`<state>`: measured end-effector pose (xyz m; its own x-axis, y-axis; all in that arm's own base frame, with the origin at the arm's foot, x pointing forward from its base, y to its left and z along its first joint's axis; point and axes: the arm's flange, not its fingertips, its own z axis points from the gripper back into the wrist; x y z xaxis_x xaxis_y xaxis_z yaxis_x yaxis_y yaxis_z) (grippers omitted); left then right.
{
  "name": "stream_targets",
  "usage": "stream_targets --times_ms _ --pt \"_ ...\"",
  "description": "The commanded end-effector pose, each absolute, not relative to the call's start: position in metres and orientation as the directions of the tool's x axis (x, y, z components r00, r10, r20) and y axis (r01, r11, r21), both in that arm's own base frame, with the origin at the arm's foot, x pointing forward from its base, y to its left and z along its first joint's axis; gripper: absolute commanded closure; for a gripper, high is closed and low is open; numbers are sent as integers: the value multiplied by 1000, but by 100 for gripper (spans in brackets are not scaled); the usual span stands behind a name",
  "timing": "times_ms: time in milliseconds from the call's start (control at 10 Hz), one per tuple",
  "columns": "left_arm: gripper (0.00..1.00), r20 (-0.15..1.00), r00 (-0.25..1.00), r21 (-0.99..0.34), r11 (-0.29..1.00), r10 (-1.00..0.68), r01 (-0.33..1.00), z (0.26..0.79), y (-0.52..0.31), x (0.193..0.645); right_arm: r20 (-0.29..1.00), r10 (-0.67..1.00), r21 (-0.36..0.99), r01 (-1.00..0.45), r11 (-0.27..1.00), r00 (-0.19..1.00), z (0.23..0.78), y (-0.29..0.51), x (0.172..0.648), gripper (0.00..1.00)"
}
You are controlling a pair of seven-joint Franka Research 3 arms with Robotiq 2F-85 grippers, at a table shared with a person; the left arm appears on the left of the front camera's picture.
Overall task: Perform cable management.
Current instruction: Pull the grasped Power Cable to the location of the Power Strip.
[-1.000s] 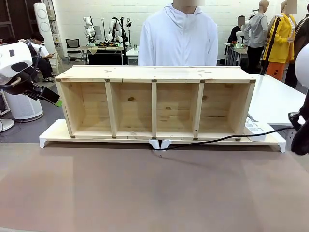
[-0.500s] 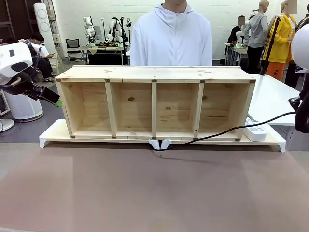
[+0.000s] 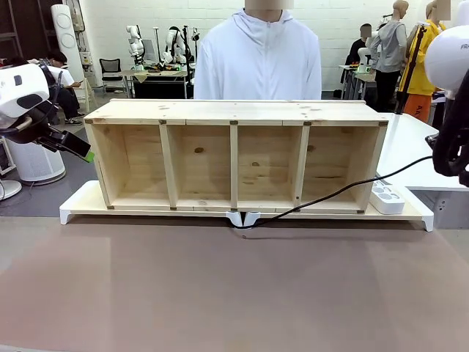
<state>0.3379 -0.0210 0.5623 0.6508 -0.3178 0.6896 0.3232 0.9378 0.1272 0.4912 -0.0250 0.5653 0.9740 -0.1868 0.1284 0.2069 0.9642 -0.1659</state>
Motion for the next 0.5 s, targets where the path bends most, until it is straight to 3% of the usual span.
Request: stream_targets --times_ms 0,100,400 --pt "0 690 658 113 943 -301 313 562 -21 338 152 -229 -111 247 963 962 573 -24 512 94" --pt "0 690 658 113 943 -301 313 562 -21 338 128 -187 -166 207 964 974 565 -25 491 94" --pt "0 690 658 113 943 -301 313 562 -21 338 128 -187 -166 207 964 974 565 -25 491 94"
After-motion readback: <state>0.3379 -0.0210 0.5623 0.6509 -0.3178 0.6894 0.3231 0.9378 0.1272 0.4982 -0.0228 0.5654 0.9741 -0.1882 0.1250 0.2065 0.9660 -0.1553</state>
